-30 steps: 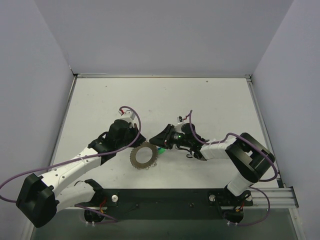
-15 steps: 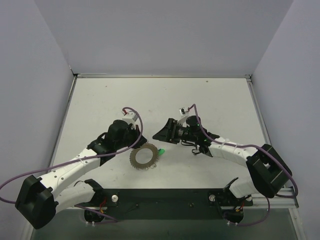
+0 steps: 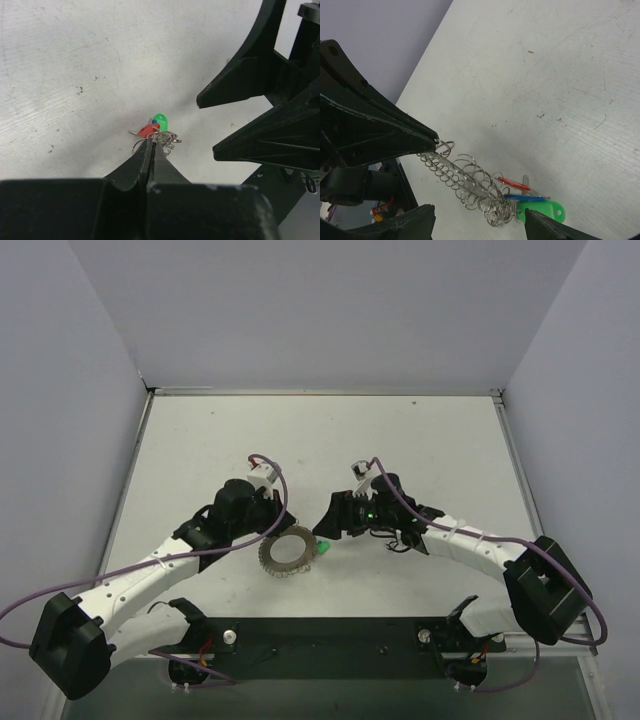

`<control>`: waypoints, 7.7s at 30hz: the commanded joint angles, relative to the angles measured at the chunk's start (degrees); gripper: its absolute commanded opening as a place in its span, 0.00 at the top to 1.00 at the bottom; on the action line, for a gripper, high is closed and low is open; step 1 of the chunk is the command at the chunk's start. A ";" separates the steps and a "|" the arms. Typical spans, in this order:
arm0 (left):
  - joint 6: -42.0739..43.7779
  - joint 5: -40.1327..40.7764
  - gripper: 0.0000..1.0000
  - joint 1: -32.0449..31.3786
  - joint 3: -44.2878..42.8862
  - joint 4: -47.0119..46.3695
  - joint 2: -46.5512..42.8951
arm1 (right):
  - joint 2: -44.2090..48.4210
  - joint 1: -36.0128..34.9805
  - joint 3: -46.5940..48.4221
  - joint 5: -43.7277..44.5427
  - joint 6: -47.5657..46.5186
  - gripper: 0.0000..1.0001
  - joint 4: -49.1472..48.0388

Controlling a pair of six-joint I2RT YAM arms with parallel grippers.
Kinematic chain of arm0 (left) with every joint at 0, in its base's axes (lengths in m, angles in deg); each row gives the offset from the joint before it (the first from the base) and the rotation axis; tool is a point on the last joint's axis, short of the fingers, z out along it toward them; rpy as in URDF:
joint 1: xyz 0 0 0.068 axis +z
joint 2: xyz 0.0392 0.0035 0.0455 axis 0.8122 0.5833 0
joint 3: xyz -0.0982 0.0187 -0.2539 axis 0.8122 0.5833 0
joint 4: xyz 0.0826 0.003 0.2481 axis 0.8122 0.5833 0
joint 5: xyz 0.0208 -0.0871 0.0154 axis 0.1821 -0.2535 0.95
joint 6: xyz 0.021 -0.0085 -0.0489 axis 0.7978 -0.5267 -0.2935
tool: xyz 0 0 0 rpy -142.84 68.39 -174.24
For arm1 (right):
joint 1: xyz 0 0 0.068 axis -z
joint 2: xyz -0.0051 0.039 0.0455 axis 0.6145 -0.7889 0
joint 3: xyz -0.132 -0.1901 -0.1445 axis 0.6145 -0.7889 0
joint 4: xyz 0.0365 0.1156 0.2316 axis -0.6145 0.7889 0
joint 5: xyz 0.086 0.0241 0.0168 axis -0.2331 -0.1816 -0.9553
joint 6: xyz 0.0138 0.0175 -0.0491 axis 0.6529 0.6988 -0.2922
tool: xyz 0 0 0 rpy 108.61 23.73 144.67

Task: Put the keys on the keyring

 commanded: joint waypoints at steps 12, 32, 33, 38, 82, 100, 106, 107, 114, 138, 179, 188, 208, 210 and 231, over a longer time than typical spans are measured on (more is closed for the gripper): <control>4.42 4.96 1.00 -2.21 -6.48 -4.29 4.78 | 11.27 1.54 -3.48 8.73 -4.34 0.28 5.38; 4.77 -17.17 1.00 -2.83 2.50 -9.92 -2.94 | 7.67 1.36 9.78 -12.52 -17.09 0.31 11.44; 4.59 -18.06 1.00 -2.91 1.80 -10.10 -3.38 | 7.58 1.36 11.44 -14.19 -17.26 0.33 11.62; 5.64 -22.89 1.00 -2.83 -1.37 -7.73 -3.39 | 8.19 1.71 14.88 -16.66 -19.72 0.36 13.29; 2.65 -33.45 1.00 -2.65 -10.07 -13.70 -6.47 | 6.35 0.92 21.56 -33.89 -24.38 0.79 24.88; 2.04 -28.45 1.00 -1.25 -9.02 -14.15 -8.31 | 6.79 0.92 21.04 -29.59 -24.47 1.00 25.68; 1.60 -26.68 0.57 0.33 -8.84 -12.21 -9.45 | 7.84 1.54 20.25 -26.86 -24.56 1.00 24.63; 1.60 -26.60 0.53 0.60 -8.75 -12.21 -9.63 | 8.10 1.63 20.16 -26.68 -24.65 1.00 24.63; 2.56 -30.89 0.50 2.27 -7.87 -13.08 -9.63 | 10.29 2.15 19.54 -26.42 -25.96 1.00 22.34; 13.99 -50.94 0.57 1.31 -14.55 -7.99 -4.01 | 17.77 2.15 15.59 -37.50 -36.25 1.00 14.17; 22.33 -37.50 1.00 -3.09 -19.29 3.86 -2.86 | 21.64 3.65 11.98 -29.59 -29.65 0.58 6.17; 24.98 -34.42 1.00 -3.88 -21.58 8.62 -2.95 | 20.86 3.74 12.86 -27.65 -30.36 0.41 8.27; 23.40 -35.65 1.00 -4.23 -21.41 4.32 -3.04 | 14.26 -0.39 15.23 -24.22 -29.40 0.77 9.16; 23.40 -35.74 1.00 -4.23 -21.32 4.14 -3.12 | 13.47 -0.40 16.02 -23.96 -29.31 0.89 9.95; 38.50 -26.68 0.34 -4.23 -31.60 28.65 1.17 | 11.01 -2.06 30.60 -15.88 -46.00 1.00 44.12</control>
